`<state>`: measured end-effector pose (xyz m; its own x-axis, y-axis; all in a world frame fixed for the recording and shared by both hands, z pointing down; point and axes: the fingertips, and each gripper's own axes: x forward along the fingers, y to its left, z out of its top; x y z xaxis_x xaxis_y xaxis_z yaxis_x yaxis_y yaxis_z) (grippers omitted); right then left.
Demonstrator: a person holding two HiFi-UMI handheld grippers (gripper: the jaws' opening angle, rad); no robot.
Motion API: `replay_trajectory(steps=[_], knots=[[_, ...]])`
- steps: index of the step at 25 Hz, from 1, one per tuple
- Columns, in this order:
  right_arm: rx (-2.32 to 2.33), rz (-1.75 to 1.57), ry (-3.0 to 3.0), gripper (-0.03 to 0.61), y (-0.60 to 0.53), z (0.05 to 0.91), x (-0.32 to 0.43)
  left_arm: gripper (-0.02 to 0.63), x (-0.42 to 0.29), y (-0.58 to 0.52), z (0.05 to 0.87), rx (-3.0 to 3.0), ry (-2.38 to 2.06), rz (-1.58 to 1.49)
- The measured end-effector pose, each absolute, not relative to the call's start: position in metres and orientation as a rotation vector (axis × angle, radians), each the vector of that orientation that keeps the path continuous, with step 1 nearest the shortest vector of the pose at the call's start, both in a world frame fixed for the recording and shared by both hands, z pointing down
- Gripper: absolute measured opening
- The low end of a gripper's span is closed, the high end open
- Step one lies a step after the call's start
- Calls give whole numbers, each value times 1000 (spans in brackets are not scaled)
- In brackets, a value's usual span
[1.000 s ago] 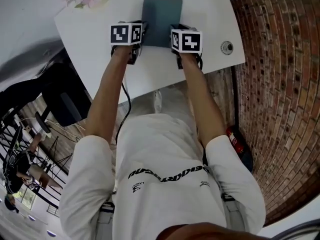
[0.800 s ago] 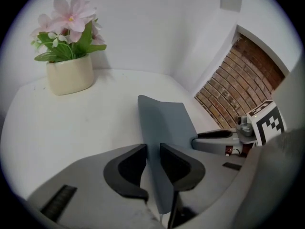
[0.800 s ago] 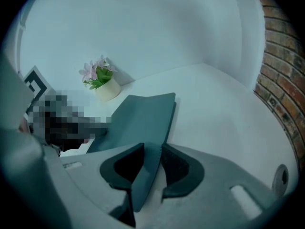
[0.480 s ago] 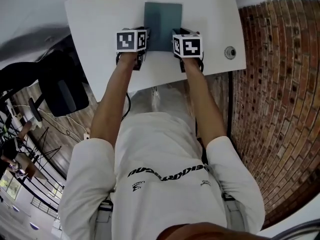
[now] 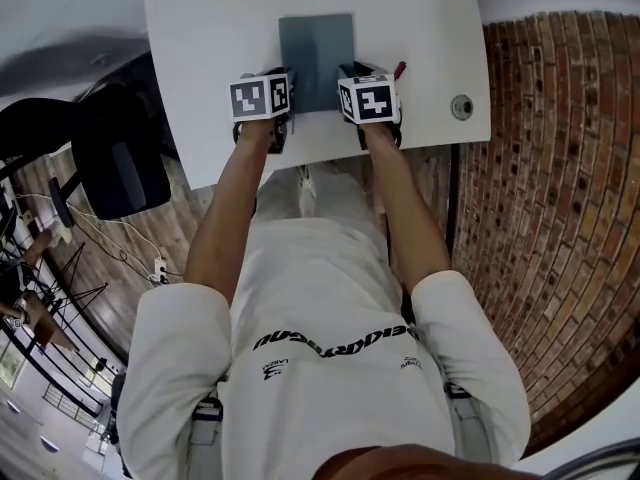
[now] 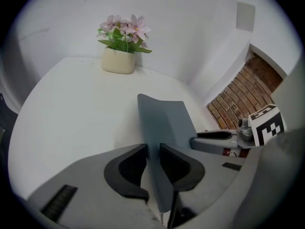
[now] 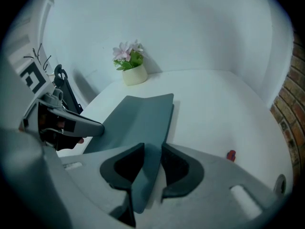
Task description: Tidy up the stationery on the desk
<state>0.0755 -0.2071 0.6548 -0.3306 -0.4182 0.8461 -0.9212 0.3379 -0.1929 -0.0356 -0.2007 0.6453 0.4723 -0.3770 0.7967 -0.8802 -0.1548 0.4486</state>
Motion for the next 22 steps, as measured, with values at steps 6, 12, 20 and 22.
replay_trajectory(steps=[6, 12, 20, 22], knots=[[1122, 878, -1939, 109, -193, 655, 65, 84, -45, -182, 645, 1701, -1104, 606], [1075, 840, -1967, 109, -181, 653, 55, 84, -55, -165, 645, 1670, -1137, 573], [1050, 841, -1981, 108, -167, 653, 47, 83, -64, -150, 646, 1654, -1136, 543], [1045, 861, -1981, 107, -162, 653, 44, 83, -67, -147, 646, 1656, -1136, 542]])
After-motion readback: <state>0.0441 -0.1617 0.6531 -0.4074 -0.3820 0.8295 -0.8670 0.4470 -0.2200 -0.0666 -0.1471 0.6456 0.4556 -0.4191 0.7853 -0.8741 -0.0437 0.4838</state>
